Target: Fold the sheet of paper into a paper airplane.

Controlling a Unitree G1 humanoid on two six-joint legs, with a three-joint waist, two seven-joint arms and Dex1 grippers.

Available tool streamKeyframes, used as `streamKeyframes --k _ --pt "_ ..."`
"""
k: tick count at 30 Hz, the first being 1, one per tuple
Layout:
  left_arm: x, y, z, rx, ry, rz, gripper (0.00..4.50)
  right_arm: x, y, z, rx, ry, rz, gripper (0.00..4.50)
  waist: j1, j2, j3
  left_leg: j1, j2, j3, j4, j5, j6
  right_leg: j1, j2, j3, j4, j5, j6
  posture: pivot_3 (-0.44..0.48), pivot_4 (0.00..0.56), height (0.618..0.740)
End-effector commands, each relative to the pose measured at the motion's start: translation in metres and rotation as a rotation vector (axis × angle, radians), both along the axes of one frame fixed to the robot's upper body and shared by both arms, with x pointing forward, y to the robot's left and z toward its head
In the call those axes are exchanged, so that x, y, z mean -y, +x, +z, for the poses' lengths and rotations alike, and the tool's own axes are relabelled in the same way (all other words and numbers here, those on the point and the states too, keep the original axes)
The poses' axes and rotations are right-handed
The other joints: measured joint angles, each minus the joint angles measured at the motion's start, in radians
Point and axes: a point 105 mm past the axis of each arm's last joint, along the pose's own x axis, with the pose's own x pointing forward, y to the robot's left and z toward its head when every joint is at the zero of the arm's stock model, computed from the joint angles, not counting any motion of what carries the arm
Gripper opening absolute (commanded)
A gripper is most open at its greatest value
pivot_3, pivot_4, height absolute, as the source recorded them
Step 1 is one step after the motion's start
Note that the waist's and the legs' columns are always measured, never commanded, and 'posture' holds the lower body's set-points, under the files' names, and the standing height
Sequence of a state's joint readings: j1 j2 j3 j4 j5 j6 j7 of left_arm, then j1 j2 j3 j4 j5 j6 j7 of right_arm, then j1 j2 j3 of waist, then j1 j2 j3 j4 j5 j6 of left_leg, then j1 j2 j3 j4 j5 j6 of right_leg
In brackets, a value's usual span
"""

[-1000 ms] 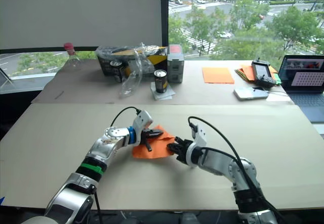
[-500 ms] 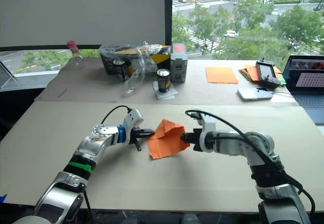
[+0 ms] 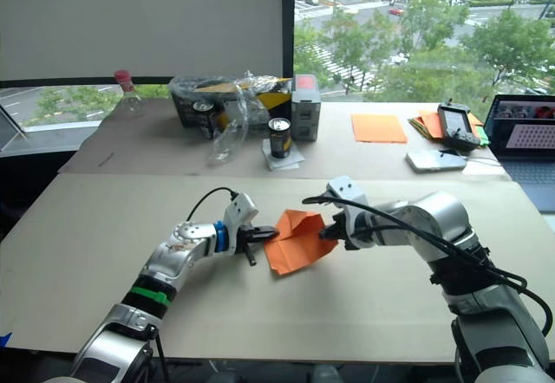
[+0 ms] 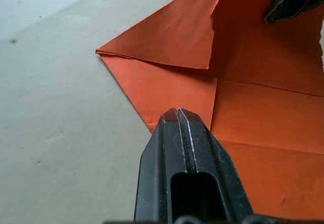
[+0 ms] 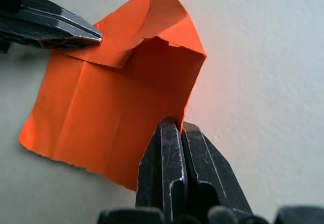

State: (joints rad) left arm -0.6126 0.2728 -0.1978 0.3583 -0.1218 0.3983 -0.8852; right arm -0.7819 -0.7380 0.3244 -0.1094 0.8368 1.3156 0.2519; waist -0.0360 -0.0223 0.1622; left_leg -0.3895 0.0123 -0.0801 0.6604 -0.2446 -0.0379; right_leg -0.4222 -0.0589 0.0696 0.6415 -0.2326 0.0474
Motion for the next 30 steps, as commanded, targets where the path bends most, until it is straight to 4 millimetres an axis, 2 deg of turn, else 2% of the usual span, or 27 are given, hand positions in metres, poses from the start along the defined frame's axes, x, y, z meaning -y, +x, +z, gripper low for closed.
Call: streamKeyframes --k 1,5,11,18,23,30 --pt "0.002 -0.004 -0.005 -0.015 0.011 -0.005 0.00 -0.014 0.000 0.023 0.091 -0.023 0.070 0.01 -0.001 0.000 0.000 0.000 0.000 0.000 0.000 0.000 0.000 0.000 0.000 0.000 0.000 0.000 0.000 0.000 0.150 0.732" --pt "0.002 -0.004 -0.005 -0.007 0.021 -0.009 0.00 -0.028 -0.007 0.032 0.120 -0.025 0.121 0.01 -0.006 0.000 0.000 0.001 0.000 0.000 0.000 0.000 0.000 0.000 0.000 0.000 0.001 0.000 0.000 0.000 0.150 0.732" --pt "0.003 -0.003 -0.004 -0.002 0.023 -0.008 0.00 -0.036 -0.010 0.035 0.141 -0.036 0.131 0.01 -0.006 0.000 0.000 0.001 0.000 0.000 0.000 0.000 0.000 0.000 0.000 0.000 0.001 0.000 0.000 0.000 0.150 0.732" --pt "0.005 -0.001 -0.003 0.002 0.022 -0.007 0.00 -0.044 -0.014 0.024 0.119 -0.028 0.137 0.01 -0.007 0.000 0.000 0.001 0.000 0.000 0.000 0.000 0.000 0.000 0.000 0.000 0.001 0.000 0.000 0.000 0.150 0.732" --pt "0.011 -0.001 0.000 0.012 0.016 -0.015 0.00 -0.049 -0.013 0.024 0.102 0.015 0.127 0.01 -0.006 0.000 0.000 0.001 0.000 0.000 0.000 0.000 0.000 0.000 0.000 0.000 0.002 0.000 0.000 0.000 0.150 0.732" --pt "0.012 0.019 0.019 0.107 -0.001 0.033 0.00 -0.047 -0.013 0.022 0.080 0.027 0.125 0.01 -0.005 0.000 0.000 0.001 0.000 0.000 0.000 0.000 0.000 -0.001 0.000 0.000 0.002 0.000 0.000 0.000 0.150 0.732"
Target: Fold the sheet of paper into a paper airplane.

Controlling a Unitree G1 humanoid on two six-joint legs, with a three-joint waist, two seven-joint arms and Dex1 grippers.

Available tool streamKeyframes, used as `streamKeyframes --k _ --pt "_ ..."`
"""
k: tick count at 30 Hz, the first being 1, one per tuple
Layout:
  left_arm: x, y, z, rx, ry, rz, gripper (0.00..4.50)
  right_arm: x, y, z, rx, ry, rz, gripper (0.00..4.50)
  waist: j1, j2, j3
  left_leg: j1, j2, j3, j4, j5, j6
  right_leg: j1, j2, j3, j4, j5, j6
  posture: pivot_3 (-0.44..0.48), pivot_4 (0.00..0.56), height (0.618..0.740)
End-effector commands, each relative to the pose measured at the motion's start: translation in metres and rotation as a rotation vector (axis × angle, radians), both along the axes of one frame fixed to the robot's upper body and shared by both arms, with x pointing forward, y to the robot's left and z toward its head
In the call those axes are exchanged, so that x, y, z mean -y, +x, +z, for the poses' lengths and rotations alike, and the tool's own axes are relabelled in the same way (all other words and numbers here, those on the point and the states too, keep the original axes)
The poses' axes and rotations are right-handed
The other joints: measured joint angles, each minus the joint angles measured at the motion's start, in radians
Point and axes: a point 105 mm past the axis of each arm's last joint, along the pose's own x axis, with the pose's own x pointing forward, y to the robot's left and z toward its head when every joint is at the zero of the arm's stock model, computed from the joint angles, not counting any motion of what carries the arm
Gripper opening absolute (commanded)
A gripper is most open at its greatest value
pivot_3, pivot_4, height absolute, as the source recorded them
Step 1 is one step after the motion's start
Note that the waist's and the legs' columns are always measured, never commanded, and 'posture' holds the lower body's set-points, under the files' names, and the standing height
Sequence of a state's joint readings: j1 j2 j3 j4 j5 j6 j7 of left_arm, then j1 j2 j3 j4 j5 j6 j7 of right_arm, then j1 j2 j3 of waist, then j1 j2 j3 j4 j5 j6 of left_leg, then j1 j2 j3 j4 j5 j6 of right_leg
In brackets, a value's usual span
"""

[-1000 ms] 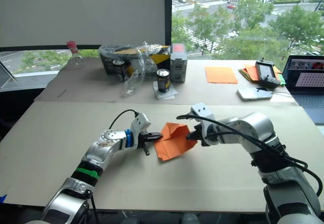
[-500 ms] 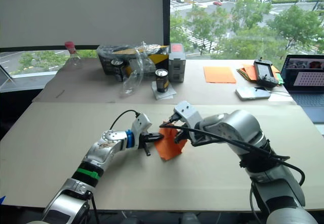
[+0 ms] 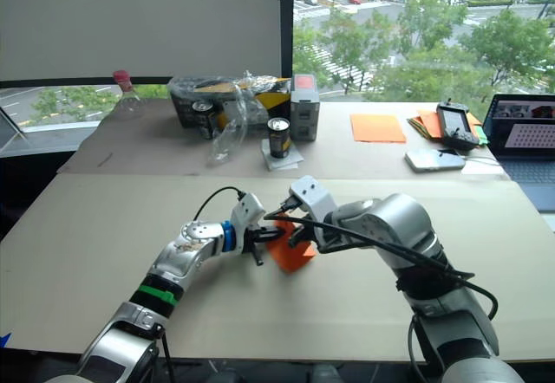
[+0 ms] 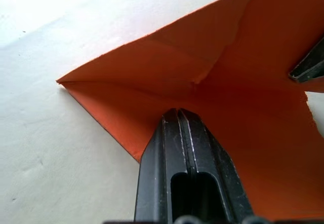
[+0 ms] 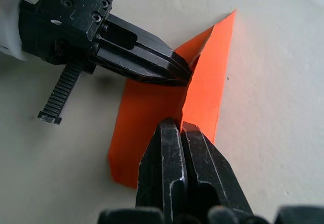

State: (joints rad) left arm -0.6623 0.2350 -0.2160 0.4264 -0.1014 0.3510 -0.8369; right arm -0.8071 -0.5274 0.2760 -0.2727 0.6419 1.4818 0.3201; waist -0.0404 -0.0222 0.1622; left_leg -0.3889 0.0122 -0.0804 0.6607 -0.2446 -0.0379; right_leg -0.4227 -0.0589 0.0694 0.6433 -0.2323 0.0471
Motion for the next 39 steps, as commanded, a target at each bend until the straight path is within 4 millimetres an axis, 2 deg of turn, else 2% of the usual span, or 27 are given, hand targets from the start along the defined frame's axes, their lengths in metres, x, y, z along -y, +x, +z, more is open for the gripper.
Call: streamKeyframes --k 1,5,17,27,31,36,39 --pt "0.000 0.012 0.016 0.073 -0.012 0.022 0.00 0.003 0.001 0.008 0.019 0.022 -0.004 0.01 -0.001 0.000 0.000 0.000 0.000 0.000 0.000 0.000 0.000 0.000 0.000 0.000 0.000 0.000 0.000 0.000 0.150 0.732" --pt "0.009 0.014 0.017 0.078 -0.024 0.008 0.00 0.001 0.000 0.004 0.004 0.024 0.005 0.01 -0.003 0.000 0.000 0.000 0.000 0.000 0.000 0.000 0.000 0.000 0.000 0.000 0.000 0.000 0.000 0.000 0.150 0.732" --pt "0.025 0.000 0.005 0.029 -0.066 -0.028 0.00 0.001 0.009 0.001 -0.007 0.050 -0.024 0.01 -0.003 0.000 0.000 0.000 0.000 0.000 0.000 0.000 0.000 0.000 0.000 0.000 0.000 0.000 0.000 0.000 0.150 0.732" --pt "0.006 -0.007 0.005 0.014 -0.094 0.025 0.00 0.001 0.011 -0.010 -0.028 0.042 -0.031 0.01 -0.004 0.000 0.000 0.000 0.000 0.000 0.000 0.000 0.000 0.000 0.000 0.000 0.001 0.000 0.000 0.000 0.150 0.732" --pt "-0.016 -0.004 0.008 0.023 -0.063 0.076 0.00 0.002 0.011 -0.023 -0.036 0.003 -0.022 0.01 -0.005 0.000 0.000 0.000 0.000 0.000 0.000 0.000 0.000 0.000 0.000 0.000 0.001 0.000 0.000 0.000 0.150 0.732" --pt "-0.040 -0.005 0.021 0.032 -0.057 0.109 0.00 0.000 0.011 -0.027 -0.048 0.012 -0.017 0.01 -0.005 0.000 0.000 0.000 0.000 0.000 0.000 0.000 0.000 -0.001 0.000 0.000 0.002 0.000 0.000 0.000 0.150 0.732" --pt "-0.044 -0.003 0.036 0.059 -0.094 0.126 0.00 -0.002 0.009 -0.030 -0.058 0.016 -0.011 0.01 -0.004 0.000 0.000 0.000 0.000 0.000 0.000 0.000 0.000 -0.001 0.000 0.000 0.002 0.000 0.000 0.000 0.150 0.732"
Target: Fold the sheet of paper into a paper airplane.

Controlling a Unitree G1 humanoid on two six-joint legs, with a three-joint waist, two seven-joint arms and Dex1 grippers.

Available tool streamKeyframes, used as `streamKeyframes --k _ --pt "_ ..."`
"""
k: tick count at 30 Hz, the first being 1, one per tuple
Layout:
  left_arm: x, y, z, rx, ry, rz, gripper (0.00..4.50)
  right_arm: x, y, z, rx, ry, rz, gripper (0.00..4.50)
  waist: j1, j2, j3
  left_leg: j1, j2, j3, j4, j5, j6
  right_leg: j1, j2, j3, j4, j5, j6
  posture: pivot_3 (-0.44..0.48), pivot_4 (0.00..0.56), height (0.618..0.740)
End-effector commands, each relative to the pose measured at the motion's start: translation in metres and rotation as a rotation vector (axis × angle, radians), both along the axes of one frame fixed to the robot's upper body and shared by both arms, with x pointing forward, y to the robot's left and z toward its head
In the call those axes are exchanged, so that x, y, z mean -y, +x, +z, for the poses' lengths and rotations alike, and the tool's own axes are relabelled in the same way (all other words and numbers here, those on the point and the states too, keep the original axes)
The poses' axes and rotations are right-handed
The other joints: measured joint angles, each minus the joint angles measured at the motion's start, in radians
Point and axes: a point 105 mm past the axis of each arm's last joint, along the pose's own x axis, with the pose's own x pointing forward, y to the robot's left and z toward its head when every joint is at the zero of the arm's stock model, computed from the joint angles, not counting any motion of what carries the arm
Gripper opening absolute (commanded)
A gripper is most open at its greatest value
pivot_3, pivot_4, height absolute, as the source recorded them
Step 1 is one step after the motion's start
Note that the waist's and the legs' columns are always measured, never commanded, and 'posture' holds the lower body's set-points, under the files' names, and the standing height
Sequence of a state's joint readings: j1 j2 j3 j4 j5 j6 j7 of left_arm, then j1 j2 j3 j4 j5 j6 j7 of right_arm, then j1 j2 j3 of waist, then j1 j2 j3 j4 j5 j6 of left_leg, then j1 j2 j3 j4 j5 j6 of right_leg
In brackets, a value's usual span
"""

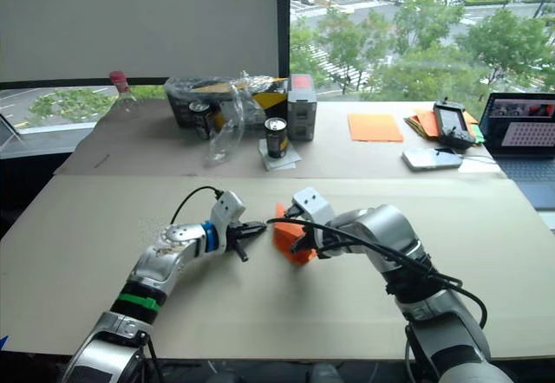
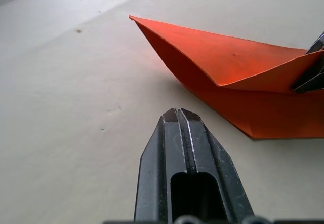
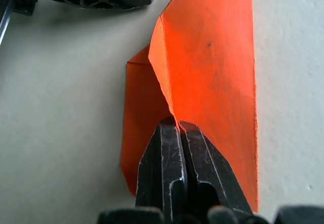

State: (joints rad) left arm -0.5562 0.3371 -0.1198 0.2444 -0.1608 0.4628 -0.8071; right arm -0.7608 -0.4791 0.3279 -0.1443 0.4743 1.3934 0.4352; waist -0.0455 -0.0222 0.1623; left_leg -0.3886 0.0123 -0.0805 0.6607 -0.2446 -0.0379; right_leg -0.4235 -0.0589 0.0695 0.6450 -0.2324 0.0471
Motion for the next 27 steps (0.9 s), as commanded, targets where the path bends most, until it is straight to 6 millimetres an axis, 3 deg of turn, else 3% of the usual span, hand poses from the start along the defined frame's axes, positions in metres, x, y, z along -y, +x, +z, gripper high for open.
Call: streamKeyframes --k 1,5,10,11,14,17,26,27 --pt "0.005 0.002 0.033 0.087 -0.082 -0.009 0.00 -0.005 -0.001 0.001 0.011 0.025 0.018 0.01 0.002 0.000 0.000 0.000 0.000 0.000 0.000 0.000 0.000 0.000 0.000 0.000 0.000 0.000 0.000 0.000 0.150 0.732" --pt "0.027 0.002 0.052 0.141 -0.177 -0.057 0.00 -0.008 -0.004 -0.001 0.004 0.023 0.035 0.01 0.004 0.000 0.000 0.000 0.000 0.000 0.000 0.000 0.000 0.000 0.000 0.000 0.000 0.000 0.000 0.000 0.150 0.732" --pt "0.053 0.002 0.054 0.144 -0.213 -0.118 0.00 -0.009 -0.005 -0.002 0.006 0.020 0.040 0.01 0.001 0.000 0.000 0.000 0.000 0.000 0.000 0.000 0.000 0.000 0.000 0.000 0.000 0.000 0.000 0.000 0.150 0.732" --pt "0.056 0.002 0.052 0.140 -0.203 -0.129 0.00 -0.009 -0.004 -0.002 0.006 0.021 0.039 0.01 -0.001 0.000 0.000 0.000 0.000 0.000 0.000 0.000 0.000 0.000 0.000 0.000 0.000 0.000 0.000 0.000 0.150 0.732" --pt "0.058 0.007 0.021 0.102 -0.047 -0.125 0.00 -0.008 -0.004 0.004 0.017 0.037 0.022 0.01 -0.001 0.000 0.000 0.001 0.000 0.000 0.000 0.000 0.000 0.001 0.000 0.000 0.000 0.000 0.000 0.000 0.150 0.732" --pt "0.053 0.010 0.006 0.076 0.009 -0.114 0.00 -0.008 -0.005 0.005 0.026 0.043 0.016 0.01 -0.002 0.000 0.000 0.001 0.000 0.000 0.000 0.000 0.000 0.000 0.000 0.000 0.000 0.000 0.000 0.000 0.150 0.732" --pt "0.055 0.006 -0.009 0.039 0.031 -0.153 0.00 -0.015 -0.016 0.016 0.054 0.130 0.073 0.01 0.002 0.000 0.000 0.000 0.000 0.000 0.000 0.000 0.000 0.000 0.000 0.000 0.000 0.000 0.000 0.000 0.150 0.732" --pt "0.056 0.006 -0.010 0.038 0.031 -0.158 0.00 -0.015 -0.017 0.019 0.059 0.142 0.077 0.29 0.001 0.000 0.000 0.000 0.000 0.000 0.000 0.000 0.000 0.000 0.000 0.000 0.000 0.000 0.000 0.000 0.150 0.732"
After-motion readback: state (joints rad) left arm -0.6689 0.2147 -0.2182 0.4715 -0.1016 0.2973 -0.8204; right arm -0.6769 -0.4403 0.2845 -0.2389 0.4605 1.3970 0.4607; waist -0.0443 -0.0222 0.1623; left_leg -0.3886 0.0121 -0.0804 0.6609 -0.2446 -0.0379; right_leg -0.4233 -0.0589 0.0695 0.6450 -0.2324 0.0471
